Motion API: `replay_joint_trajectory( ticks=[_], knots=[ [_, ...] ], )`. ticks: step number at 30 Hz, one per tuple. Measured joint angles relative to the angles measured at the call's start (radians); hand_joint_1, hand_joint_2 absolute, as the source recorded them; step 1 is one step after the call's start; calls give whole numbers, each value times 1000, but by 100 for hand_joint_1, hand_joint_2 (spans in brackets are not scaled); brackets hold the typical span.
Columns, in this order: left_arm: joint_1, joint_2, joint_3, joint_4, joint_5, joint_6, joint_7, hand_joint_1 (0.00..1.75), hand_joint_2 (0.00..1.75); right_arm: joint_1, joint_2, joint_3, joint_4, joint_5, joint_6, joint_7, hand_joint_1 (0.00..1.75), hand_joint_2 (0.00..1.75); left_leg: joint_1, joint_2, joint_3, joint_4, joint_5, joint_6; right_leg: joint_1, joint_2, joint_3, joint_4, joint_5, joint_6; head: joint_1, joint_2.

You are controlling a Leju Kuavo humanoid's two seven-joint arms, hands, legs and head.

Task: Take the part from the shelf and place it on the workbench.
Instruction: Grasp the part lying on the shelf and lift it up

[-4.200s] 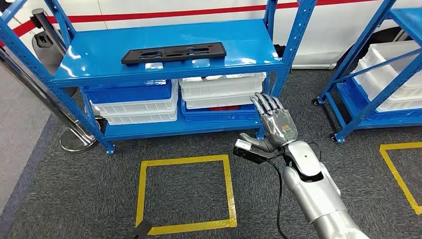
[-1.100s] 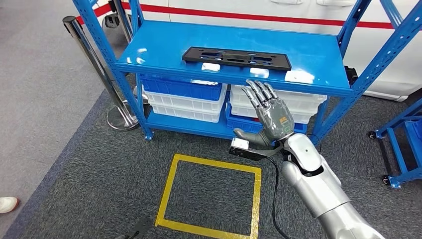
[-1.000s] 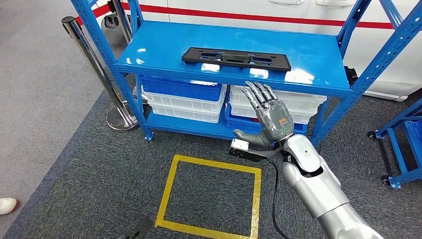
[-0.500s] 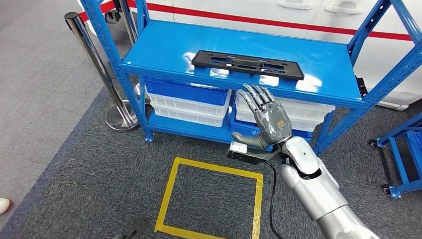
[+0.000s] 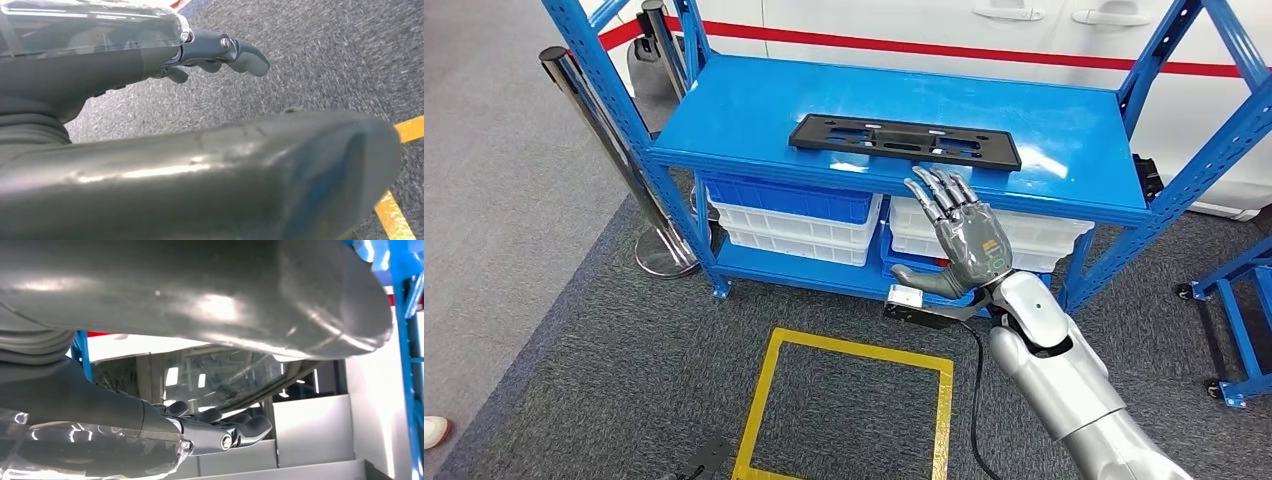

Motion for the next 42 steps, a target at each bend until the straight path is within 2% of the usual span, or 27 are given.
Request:
replay_joint_trajectory(
  ticks=[1, 2, 3, 4, 5, 9, 10, 11, 13, 14, 15, 16, 18, 19, 20, 23, 25, 26, 28, 29, 30, 31, 33, 35, 37, 40, 42],
  knots=[
    [1, 0, 0, 0, 1, 0, 0, 0, 0, 0, 0, 0, 1, -1, 0, 0, 0, 0, 0, 0, 8, -38, 39, 0, 0, 1, 10, 0, -7, 2, 0, 0],
    [1, 1, 0, 0, 2, 0, 0, 0, 0, -1, 1, 0, 2, -2, 0, -1, 0, 0, 0, 1, 32, -107, 88, 3, 0, 1, 21, 1, -16, 4, 0, 0],
    [1, 2, 0, 0, 3, 0, 0, 0, 0, -3, 2, 0, 2, -3, 0, -1, 0, 0, -2, 2, 58, -171, 122, 7, 1, 1, 30, 1, -24, 9, 0, 0],
    [0, 3, 0, 0, 4, -1, 0, 0, 0, -6, 3, 0, 3, -3, 0, -2, 0, 0, -5, 3, 81, -224, 139, 14, 3, 2, 35, 3, -31, 14, 0, 0],
    [0, 3, 0, 0, 4, -1, 0, 0, 0, -8, 5, 1, 4, -4, 0, -2, 0, 0, -7, 3, 96, -259, 144, 21, 5, 2, 38, 3, -36, 19, 0, 0],
    [2, 4, 1, 1, 6, -2, -1, 0, 0, -14, 6, 1, 6, -10, -1, -7, 0, 0, -5, -1, 117, -283, 126, 47, 4, 0, 32, 28, -45, 36, 1, 0],
    [2, 4, 1, 1, 7, -1, -2, 0, 0, -17, 6, 1, 7, -12, -1, -8, 0, 0, -3, -2, 124, -287, 124, 52, 3, 0, 15, 62, -60, 40, 1, 0],
    [1, 4, 1, 1, 7, -1, -2, 0, 0, -20, 6, 1, 8, -13, -2, -10, 0, 0, -3, -2, 130, -289, 121, 56, 2, 0, -18, 117, -83, 43, 1, 0],
    [1, 4, 1, 1, 7, 0, -2, 0, 0, -19, 6, 2, 12, -15, -3, -13, 0, 0, -3, -2, 138, -290, 112, 62, 0, 0, -105, 248, -128, 49, 2, 0],
    [2, 4, 1, 1, 7, 0, -3, 0, 0, -16, 6, 2, 14, -15, -3, -14, 0, 0, -3, -3, 144, -289, 106, 62, -1, 0, -140, 289, -131, 51, 2, 0],
    [4, 4, 1, 1, 7, 0, -3, 0, 0, -14, 6, 3, 16, -15, -4, -15, 0, 0, -3, -4, 152, -289, 100, 62, -2, 0, -156, 291, -112, 51, 2, 0],
    [6, 4, 1, 1, 8, 0, -3, 0, 0, -13, 6, 3, 17, -16, -4, -16, 0, 0, -3, -5, 163, -289, 92, 61, -3, 0, -152, 256, -72, 49, 2, 0],
    [7, 4, 2, 1, 8, 0, -3, 0, 0, -14, 6, 3, 19, -17, -4, -16, 0, 0, -3, -8, 187, -289, 75, 56, -1, 0, -114, 130, 22, 42, 1, 0],
    [7, 4, 2, 1, 8, 0, -3, 0, 0, -15, 6, 3, 20, -17, -4, -16, 0, 0, -4, -9, 195, -289, 68, 51, 3, 0, -96, 71, 45, 37, 2, 0],
    [6, 4, 2, 2, 8, 0, -3, 0, 0, -16, 6, 4, 21, -17, -5, -16, 0, 0, -5, -9, 199, -290, 60, 45, 7, 0, -85, 36, 57, 32, 1, 0],
    [6, 4, 2, 2, 9, 0, -2, 0, 0, -16, 8, 6, 23, -18, -6, -17, 0, 0, -5, -7, 209, -281, 47, 24, 10, 1, -66, 10, 48, 15, 1, 0],
    [6, 5, 2, 2, 11, 1, -2, 0, 0, -21, 9, 7, 24, -20, -7, -17, 0, 0, -3, -3, 200, -240, 26, 14, 6, 1, -47, 4, 38, 3, 1, 0],
    [5, 5, 2, 2, 11, 2, -2, 0, 0, -23, 10, 7, 24, -21, -7, -18, 0, 0, -1, -2, 175, -191, 5, 11, 5, 1, -38, 2, 34, -1, 0, 0],
    [5, 5, 2, 2, 12, 2, -2, 0, 0, -25, 14, 8, 26, -23, -7, -19, 0, 0, 0, 0, 96, -62, -41, 2, 6, 2, -26, 3, 21, -5, 0, 0],
    [7, 5, 2, 2, 13, 2, -2, 0, 0, -24, 14, 9, 29, -25, -7, -20, 0, 0, 0, 0, 59, -15, -51, -1, 6, 2, -19, 3, 14, -5, 0, 0],
    [9, 5, 2, 2, 13, 2, -2, 0, 0, -23, 15, 9, 31, -27, -7, -21, 0, 0, 0, 0, 36, -2, -40, -3, 7, 3, -10, 3, 6, -5, 0, 0],
    [11, 6, 2, 2, 14, 3, -2, 0, 0, -22, 16, 9, 33, -30, -7, -21, 0, 0, 0, 0, 31, -24, -9, -1, 7, 4, 1, 3, -2, -3, 0, 0],
    [13, 7, 2, 2, 14, 3, -2, 0, 0, -23, 19, 9, 36, -33, -7, -22, 0, 0, -1, 1, 61, -148, 92, 8, 6, 4, 26, 2, -21, 1, 0, 0],
    [13, 8, 2, 3, 15, 3, -2, 0, 0, -24, 22, 10, 40, -35, -8, -23, 0, 0, -9, 2, 85, -247, 143, 22, 6, 4, 37, 2, -33, 9, 0, 0],
    [14, 9, 2, 4, 15, 4, -2, 0, 0, -23, 24, 11, 43, -36, -8, -24, 0, 0, -15, 4, 89, -276, 140, 36, 7, 4, 38, 3, -38, 20, -1, 0],
    [16, 8, 2, 5, 16, 5, -2, 0, 0, -28, 24, 14, 44, -36, -10, -25, 0, 0, -8, 4, 114, -296, 137, 52, 8, 3, 31, 35, -47, 34, 0, 0],
    [13, 8, 3, 5, 16, 5, -2, 0, 0, -30, 24, 14, 45, -37, -10, -26, 0, 0, -5, 3, 132, -304, 131, 60, 5, 3, -26, 138, -80, 42, 0, 0]
  ],
)
